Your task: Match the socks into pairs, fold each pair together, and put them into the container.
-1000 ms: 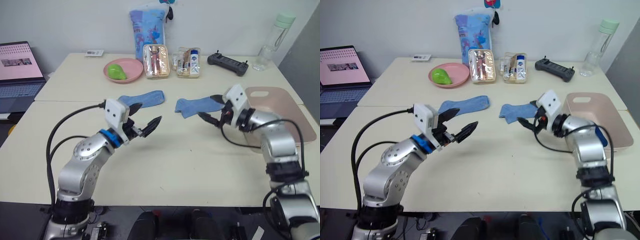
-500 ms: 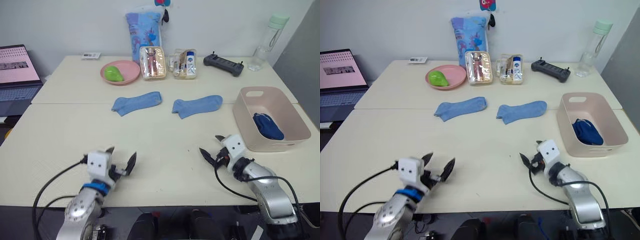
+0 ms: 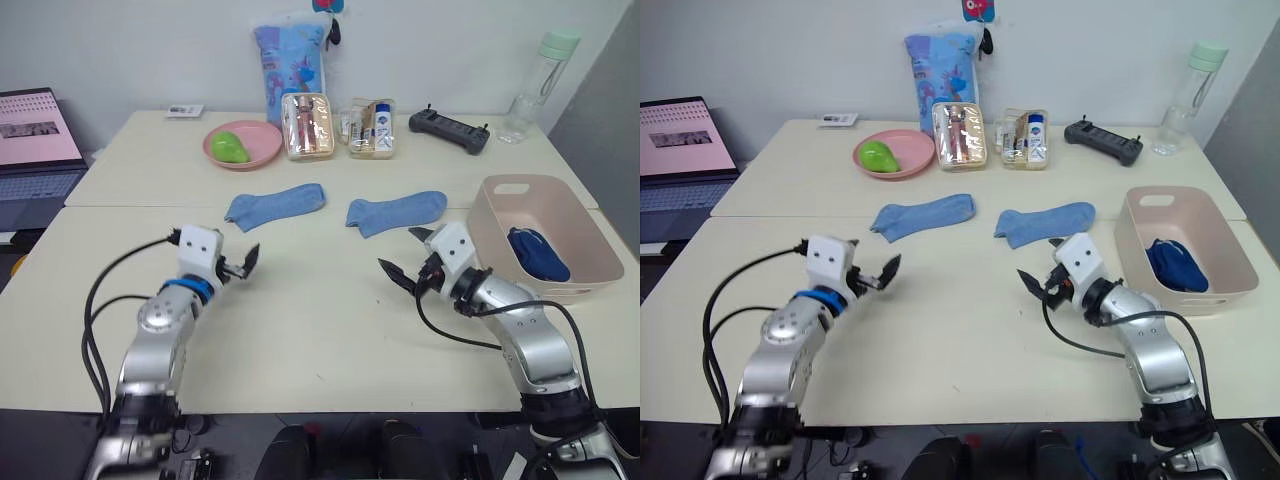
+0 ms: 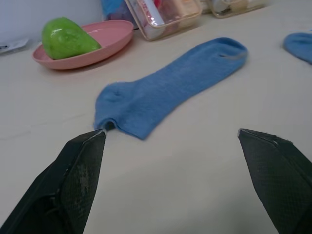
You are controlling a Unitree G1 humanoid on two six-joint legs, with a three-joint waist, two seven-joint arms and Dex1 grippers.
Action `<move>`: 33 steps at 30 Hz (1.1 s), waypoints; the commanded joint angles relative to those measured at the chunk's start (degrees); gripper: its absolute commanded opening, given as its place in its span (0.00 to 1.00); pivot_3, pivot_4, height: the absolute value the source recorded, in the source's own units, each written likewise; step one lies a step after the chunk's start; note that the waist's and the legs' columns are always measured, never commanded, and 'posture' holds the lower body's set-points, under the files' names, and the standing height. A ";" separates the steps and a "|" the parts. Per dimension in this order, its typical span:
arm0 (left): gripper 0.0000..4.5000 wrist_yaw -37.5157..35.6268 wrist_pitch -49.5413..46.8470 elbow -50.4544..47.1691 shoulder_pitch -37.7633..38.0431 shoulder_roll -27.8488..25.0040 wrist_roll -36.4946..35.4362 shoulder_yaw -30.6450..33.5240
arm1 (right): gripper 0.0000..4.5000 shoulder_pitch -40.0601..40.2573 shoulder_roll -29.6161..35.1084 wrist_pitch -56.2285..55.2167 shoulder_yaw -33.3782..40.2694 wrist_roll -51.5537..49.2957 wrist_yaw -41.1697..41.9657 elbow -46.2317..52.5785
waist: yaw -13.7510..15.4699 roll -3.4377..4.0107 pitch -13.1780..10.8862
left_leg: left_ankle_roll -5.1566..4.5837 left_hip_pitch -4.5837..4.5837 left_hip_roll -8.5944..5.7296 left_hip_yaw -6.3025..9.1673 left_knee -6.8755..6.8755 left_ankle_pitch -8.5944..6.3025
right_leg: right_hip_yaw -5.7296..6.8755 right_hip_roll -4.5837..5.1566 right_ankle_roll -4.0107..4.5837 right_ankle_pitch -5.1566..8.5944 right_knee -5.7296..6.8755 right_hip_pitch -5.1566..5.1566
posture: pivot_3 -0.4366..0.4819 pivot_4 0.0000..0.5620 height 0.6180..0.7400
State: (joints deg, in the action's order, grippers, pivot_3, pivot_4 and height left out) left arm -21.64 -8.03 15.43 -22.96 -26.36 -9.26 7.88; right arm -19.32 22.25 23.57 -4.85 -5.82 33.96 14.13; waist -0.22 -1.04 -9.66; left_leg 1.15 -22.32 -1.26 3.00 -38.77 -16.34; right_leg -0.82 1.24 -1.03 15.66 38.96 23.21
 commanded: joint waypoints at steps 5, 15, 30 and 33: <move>1.00 -5.45 8.73 30.92 -16.69 -1.85 1.95 0.38 | 0.99 -3.52 -0.91 1.82 -1.97 -1.52 0.18 1.79 | -0.12 -0.02 0.00 | 0.01 -0.05 0.01 0.00 -0.01 0.00 | 0.03 0.01 0.00 0.00 0.02 0.07 | 0.48 0.27 1.00; 0.96 -8.02 13.21 52.09 -29.11 -0.62 5.73 -1.45 | 1.00 -3.38 1.43 5.08 -3.53 -4.63 3.98 6.73 | -0.15 -0.05 0.00 | 0.00 -0.16 -0.01 0.04 -0.07 0.00 | 0.12 0.01 -0.01 -0.01 0.04 0.13 | 0.48 0.27 1.00; 0.01 -11.53 12.53 52.38 -29.68 1.68 3.47 0.90 | 1.00 -3.86 1.54 5.51 -3.85 -4.96 2.95 6.61 | -0.23 -0.05 0.00 | 0.01 -0.17 0.00 0.06 -0.07 0.00 | 0.06 0.01 -0.01 -0.01 0.06 0.15 | 0.48 0.27 1.00; 0.01 -14.38 10.30 46.79 -26.45 3.12 1.96 1.00 | 1.00 -3.99 1.56 5.43 -3.86 -4.96 2.96 6.26 | -0.26 -0.05 0.00 | 0.00 -0.18 -0.01 0.05 -0.07 0.00 | 0.05 0.02 -0.01 -0.01 0.05 0.15 | 0.48 0.27 1.00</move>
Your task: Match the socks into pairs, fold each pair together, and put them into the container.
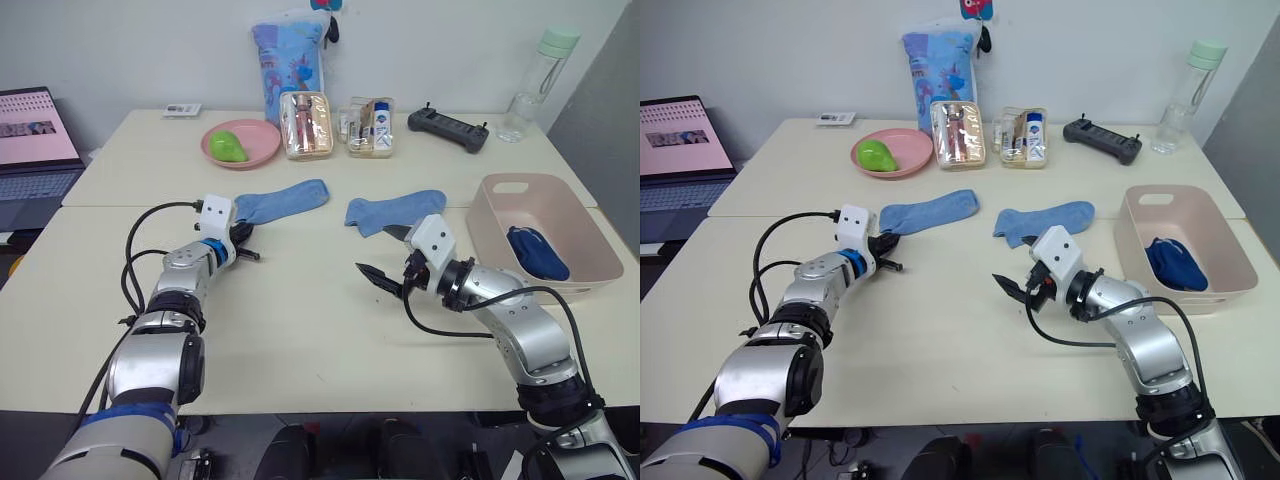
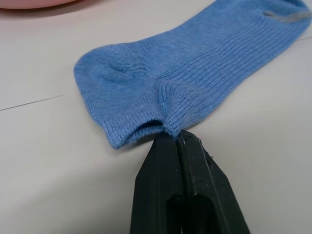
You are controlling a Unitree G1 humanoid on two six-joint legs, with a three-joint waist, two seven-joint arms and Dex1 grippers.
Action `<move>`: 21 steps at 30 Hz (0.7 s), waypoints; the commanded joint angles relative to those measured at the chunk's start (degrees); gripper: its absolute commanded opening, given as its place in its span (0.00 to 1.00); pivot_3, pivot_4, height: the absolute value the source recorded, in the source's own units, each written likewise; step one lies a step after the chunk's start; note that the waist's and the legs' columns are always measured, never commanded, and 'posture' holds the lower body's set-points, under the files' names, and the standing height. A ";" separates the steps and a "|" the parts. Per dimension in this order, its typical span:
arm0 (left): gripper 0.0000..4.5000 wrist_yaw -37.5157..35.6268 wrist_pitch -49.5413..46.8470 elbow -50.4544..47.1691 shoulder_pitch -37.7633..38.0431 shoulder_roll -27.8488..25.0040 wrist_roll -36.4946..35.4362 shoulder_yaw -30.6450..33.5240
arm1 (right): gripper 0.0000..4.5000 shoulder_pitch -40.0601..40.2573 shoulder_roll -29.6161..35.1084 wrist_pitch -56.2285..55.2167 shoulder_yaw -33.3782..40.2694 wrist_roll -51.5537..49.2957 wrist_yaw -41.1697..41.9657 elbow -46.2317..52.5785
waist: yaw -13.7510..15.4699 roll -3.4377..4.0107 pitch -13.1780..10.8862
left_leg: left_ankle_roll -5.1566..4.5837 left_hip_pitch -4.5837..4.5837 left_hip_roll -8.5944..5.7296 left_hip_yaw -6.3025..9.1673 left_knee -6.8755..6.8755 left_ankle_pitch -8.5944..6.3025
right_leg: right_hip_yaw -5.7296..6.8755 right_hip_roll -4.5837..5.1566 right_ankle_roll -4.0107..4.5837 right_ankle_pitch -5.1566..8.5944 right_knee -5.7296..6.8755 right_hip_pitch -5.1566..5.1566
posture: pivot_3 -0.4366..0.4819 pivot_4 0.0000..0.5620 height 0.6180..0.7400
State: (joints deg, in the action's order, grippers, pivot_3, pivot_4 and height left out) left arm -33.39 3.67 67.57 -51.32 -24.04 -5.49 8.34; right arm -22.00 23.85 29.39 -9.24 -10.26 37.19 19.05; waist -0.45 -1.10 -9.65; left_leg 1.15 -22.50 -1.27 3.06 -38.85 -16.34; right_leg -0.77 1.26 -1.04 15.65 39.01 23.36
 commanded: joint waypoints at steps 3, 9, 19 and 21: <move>0.01 -6.49 -6.42 -18.01 9.00 1.70 -4.18 -0.38 | 1.00 -1.07 0.12 -0.55 0.59 -0.62 0.02 0.86 | -0.07 0.00 0.00 | 0.01 0.00 0.00 0.01 -0.01 0.01 | -0.09 0.02 0.00 0.00 0.01 0.00 | 0.48 0.27 1.00; 0.01 -11.80 -25.50 -57.71 30.73 -0.58 -12.62 -3.31 | 1.00 -1.00 0.50 -1.29 0.26 -0.76 1.11 -0.52 | -1.13 0.03 0.02 | 0.02 0.00 0.06 0.05 0.02 0.01 | -0.17 0.05 0.01 -0.01 0.02 0.02 | 0.48 0.27 1.00; 0.01 -27.33 -36.01 -93.23 59.98 -17.86 -23.47 -6.23 | 1.00 -3.60 3.15 -3.83 1.55 -1.27 5.18 -7.47 | -1.10 0.08 0.00 | 0.01 0.11 0.11 0.05 0.10 -0.01 | -0.14 0.05 0.05 0.01 -0.02 -0.09 | 0.48 0.27 1.00; 0.01 -27.64 -34.06 -93.42 60.75 -19.50 -21.48 -7.28 | 1.00 -3.92 3.37 -4.09 1.59 -1.28 5.90 -8.70 | -0.79 0.08 0.00 | 0.00 0.12 0.08 0.06 0.09 -0.01 | -0.13 0.06 0.05 0.01 -0.03 -0.13 | 0.48 0.27 1.00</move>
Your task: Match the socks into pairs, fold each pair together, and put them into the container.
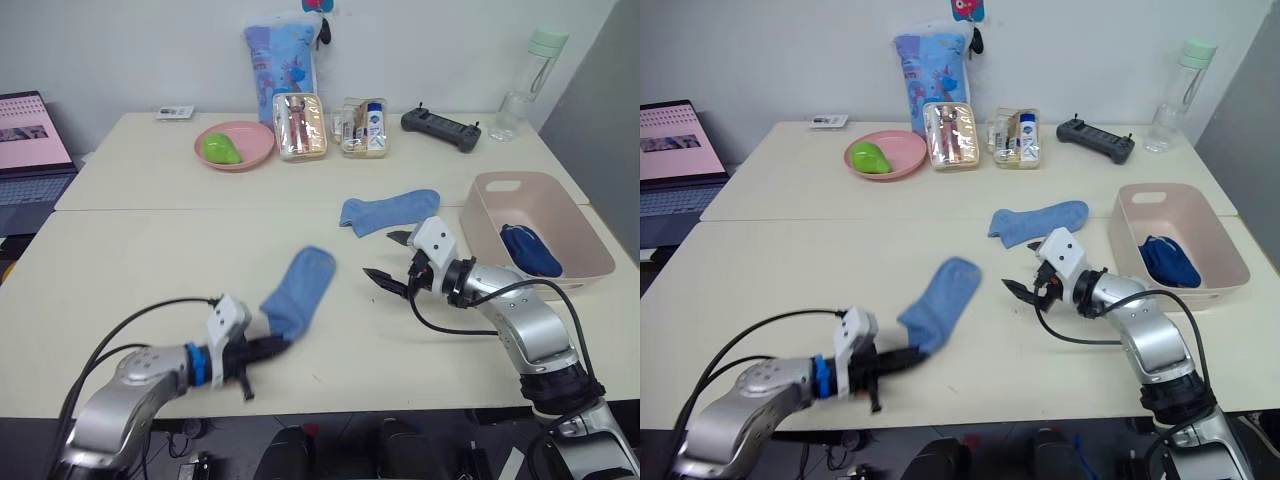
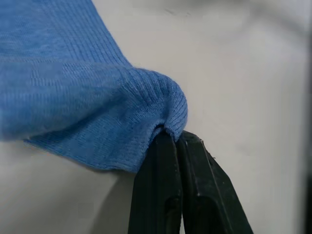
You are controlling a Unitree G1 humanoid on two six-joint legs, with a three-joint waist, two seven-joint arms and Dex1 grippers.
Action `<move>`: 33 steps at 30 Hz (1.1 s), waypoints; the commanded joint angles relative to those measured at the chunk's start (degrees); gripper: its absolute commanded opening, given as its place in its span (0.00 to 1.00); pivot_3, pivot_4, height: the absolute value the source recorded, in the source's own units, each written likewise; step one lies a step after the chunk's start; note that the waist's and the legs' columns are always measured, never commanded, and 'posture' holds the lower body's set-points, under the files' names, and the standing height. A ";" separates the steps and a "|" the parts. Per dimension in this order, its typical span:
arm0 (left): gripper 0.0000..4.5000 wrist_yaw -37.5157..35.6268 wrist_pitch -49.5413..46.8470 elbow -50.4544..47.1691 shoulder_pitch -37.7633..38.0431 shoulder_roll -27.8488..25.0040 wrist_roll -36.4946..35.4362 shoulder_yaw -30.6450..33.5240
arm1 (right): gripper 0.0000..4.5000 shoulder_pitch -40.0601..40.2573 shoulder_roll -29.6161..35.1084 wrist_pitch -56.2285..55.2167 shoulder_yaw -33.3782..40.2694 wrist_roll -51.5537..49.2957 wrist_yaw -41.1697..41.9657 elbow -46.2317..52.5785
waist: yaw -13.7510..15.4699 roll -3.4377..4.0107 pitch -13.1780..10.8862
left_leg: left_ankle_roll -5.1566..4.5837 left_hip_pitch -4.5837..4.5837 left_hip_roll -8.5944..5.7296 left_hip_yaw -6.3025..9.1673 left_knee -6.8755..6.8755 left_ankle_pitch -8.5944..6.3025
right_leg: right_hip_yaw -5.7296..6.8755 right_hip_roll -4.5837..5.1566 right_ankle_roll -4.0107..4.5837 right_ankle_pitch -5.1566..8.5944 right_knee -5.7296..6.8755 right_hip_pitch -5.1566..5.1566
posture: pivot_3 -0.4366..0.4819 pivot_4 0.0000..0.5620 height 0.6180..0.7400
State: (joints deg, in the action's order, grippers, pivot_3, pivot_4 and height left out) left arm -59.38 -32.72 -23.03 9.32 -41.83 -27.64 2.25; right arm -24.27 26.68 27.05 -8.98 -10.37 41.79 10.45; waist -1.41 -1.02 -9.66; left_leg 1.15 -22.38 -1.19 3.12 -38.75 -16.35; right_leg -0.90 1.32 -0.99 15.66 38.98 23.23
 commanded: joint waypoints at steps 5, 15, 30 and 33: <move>0.01 0.75 6.41 1.42 -2.21 -1.45 4.63 -2.15 | 1.00 -4.42 -1.80 5.73 -0.05 -2.84 2.32 -5.27 | 0.04 0.00 0.00 | -0.01 0.02 -0.03 -0.02 -0.01 0.00 | 0.02 0.01 0.00 0.00 0.00 -0.01 | 0.48 0.27 1.00; 0.01 0.97 7.08 2.25 -3.64 -1.44 4.58 -3.01 | 1.00 -14.26 -11.73 15.13 -5.21 -2.42 1.16 -19.68 | -0.39 0.03 -0.01 | -0.01 0.01 0.02 -0.03 0.02 0.00 | 0.03 -0.02 0.00 0.00 0.03 0.05 | 0.48 0.27 1.00; 0.00 2.86 7.86 0.96 -1.13 -1.50 4.87 -3.06 | 0.11 -17.09 -14.81 7.63 -8.07 2.20 3.10 -27.47 | -0.40 0.04 -0.01 | -0.01 0.03 0.01 -0.03 0.03 -0.01 | 0.03 -0.01 0.00 0.00 0.02 0.05 | 0.48 0.27 1.00; 0.00 3.87 7.61 0.96 -1.42 -0.75 4.39 -2.68 | 0.01 -15.70 -13.92 9.82 -6.39 0.84 2.82 -24.05 | -0.32 0.03 -0.01 | -0.01 0.02 0.01 -0.03 0.03 -0.01 | 0.03 -0.01 0.00 0.00 0.01 0.05 | 0.48 0.27 1.00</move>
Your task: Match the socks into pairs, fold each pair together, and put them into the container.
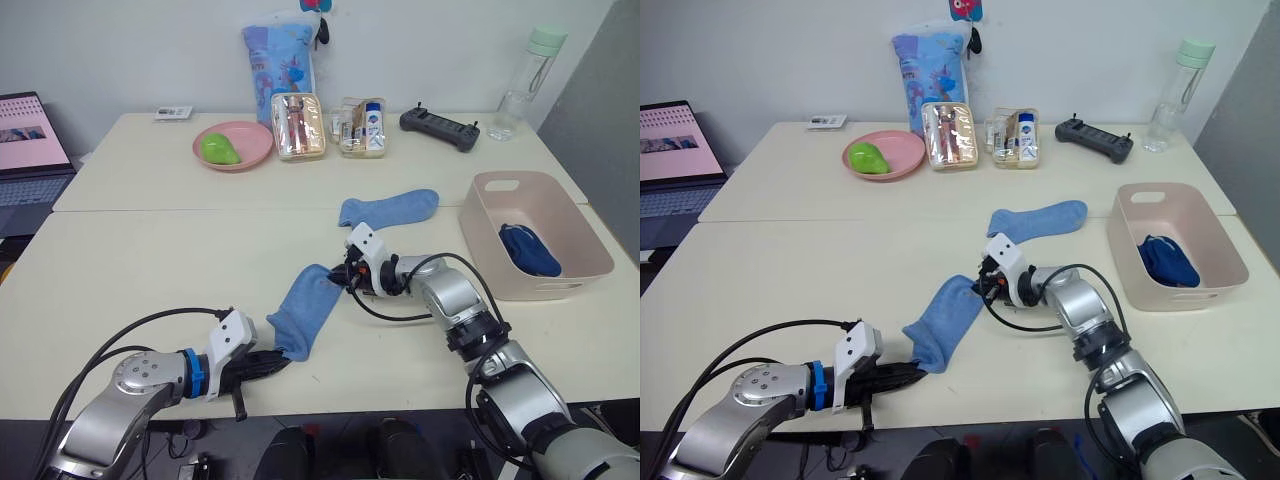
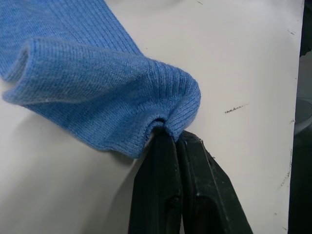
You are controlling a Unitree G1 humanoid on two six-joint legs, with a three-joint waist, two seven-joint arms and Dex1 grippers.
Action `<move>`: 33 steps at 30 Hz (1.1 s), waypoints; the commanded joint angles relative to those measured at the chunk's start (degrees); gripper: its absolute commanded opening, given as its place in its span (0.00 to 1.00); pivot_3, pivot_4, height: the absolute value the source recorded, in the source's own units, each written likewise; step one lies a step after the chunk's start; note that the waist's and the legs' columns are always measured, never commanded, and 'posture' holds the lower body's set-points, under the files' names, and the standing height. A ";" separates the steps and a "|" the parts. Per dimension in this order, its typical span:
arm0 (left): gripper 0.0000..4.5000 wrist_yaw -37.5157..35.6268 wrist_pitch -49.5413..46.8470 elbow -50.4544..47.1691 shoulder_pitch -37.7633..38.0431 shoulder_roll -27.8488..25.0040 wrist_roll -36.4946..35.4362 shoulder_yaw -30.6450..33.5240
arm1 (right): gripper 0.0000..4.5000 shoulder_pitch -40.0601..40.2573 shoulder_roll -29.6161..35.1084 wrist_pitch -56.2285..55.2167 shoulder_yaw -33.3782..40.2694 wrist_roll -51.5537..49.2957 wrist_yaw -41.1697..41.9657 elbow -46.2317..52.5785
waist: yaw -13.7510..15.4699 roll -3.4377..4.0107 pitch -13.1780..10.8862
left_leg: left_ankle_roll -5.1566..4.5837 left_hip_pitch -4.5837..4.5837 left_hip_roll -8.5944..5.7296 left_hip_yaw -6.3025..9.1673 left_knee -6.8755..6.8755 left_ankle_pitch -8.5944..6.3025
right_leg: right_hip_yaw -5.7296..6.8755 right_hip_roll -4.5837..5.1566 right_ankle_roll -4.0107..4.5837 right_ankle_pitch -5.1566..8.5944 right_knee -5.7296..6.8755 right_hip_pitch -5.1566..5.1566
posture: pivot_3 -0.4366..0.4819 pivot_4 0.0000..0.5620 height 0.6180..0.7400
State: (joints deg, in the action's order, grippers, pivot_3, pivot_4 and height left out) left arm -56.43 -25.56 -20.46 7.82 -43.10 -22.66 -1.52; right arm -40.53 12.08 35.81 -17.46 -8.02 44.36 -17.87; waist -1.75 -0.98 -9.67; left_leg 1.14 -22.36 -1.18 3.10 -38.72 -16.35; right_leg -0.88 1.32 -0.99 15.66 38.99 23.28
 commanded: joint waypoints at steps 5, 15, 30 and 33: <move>0.00 6.34 0.04 0.35 -3.91 5.02 -1.07 3.32 | 0.01 9.99 8.13 6.23 5.23 -1.42 -2.00 21.81 | 0.76 0.00 0.00 | -0.01 -0.10 -0.04 0.09 -0.04 -0.01 | 0.07 0.06 -0.01 0.00 -0.05 0.00 | 0.48 0.27 1.00; 0.00 8.90 0.10 4.96 -7.41 8.56 -0.30 2.56 | 0.01 25.24 6.33 22.93 16.05 -5.02 -15.52 46.71 | 0.01 0.02 0.01 | -0.01 -0.05 0.03 0.07 0.04 0.00 | 0.03 -0.01 -0.02 0.01 0.01 0.01 | 0.48 0.27 1.00; 0.00 5.38 -7.34 -4.60 -4.61 5.96 -4.77 -1.45 | 0.01 22.63 4.64 21.58 12.35 -7.94 -17.56 43.08 | -0.04 0.02 0.01 | -0.01 0.00 -0.02 0.03 0.04 0.00 | 0.00 -0.01 -0.02 0.02 -0.01 -0.01 | 0.48 0.27 1.00; 0.00 6.04 -9.55 -7.45 -4.43 5.68 -5.21 -3.10 | 0.01 18.26 4.82 17.59 8.15 -8.90 -12.05 36.85 | -0.03 0.02 0.01 | -0.01 0.00 -0.02 0.06 0.04 0.00 | 0.03 -0.02 -0.02 0.02 -0.01 -0.02 | 0.48 0.27 1.00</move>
State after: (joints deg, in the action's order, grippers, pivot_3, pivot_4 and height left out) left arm -50.57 -34.18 -24.82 3.42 -36.82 -26.94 -3.79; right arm -20.29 16.83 56.58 -7.01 -15.38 28.81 20.65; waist -1.78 -0.97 -9.67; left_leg 1.14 -22.37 -1.20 3.14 -38.68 -16.36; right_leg -0.85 1.29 -1.01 15.68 38.98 23.26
